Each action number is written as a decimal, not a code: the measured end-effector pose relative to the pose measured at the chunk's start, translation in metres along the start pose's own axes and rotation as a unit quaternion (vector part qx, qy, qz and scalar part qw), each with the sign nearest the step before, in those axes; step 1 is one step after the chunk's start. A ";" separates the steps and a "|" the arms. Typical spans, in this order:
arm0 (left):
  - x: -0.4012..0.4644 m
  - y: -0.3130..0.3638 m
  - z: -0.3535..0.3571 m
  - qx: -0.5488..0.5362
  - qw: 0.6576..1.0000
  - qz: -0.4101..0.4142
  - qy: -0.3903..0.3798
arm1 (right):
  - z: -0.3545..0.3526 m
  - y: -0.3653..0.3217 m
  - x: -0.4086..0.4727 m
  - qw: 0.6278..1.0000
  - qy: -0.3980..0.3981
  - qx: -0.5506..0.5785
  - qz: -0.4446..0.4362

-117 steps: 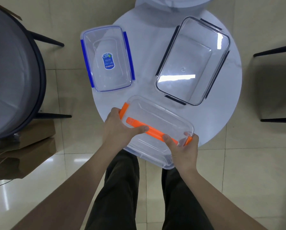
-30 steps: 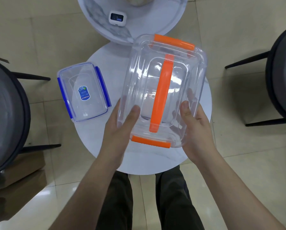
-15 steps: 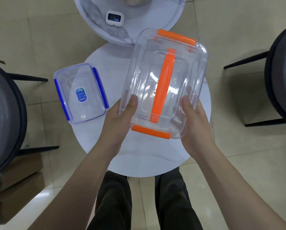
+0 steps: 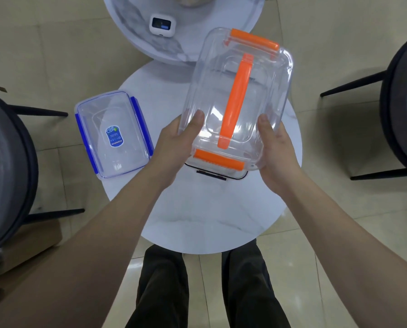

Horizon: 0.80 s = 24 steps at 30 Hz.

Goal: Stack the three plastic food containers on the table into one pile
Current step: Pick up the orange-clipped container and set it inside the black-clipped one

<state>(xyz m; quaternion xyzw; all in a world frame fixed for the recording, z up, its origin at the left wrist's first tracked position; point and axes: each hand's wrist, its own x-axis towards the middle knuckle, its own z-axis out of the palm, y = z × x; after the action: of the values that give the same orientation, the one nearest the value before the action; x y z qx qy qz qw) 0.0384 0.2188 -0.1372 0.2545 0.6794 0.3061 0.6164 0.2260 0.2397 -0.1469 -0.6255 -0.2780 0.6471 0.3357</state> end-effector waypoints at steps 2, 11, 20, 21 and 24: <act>0.000 -0.001 0.000 0.002 1.000 -0.003 0.004 | -0.002 0.000 0.000 1.000 0.003 0.001 0.007; -0.011 -0.013 -0.001 0.044 0.999 0.004 0.015 | -0.005 0.015 -0.013 0.998 0.009 -0.057 0.007; -0.010 -0.013 0.001 0.058 0.998 0.014 0.020 | -0.005 0.016 -0.014 0.995 0.020 -0.102 -0.006; -0.011 -0.013 0.002 0.055 0.998 0.018 0.026 | -0.005 0.016 -0.014 0.994 0.023 -0.107 -0.008; -0.013 -0.015 0.004 0.067 0.996 0.045 0.047 | -0.003 0.016 -0.015 0.992 0.030 -0.120 -0.012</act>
<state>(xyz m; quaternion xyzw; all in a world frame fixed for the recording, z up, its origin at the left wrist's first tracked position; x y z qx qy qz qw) 0.0444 0.2001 -0.1396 0.3109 0.7144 0.2990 0.5510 0.2280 0.2182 -0.1502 -0.6773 -0.3506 0.5859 0.2739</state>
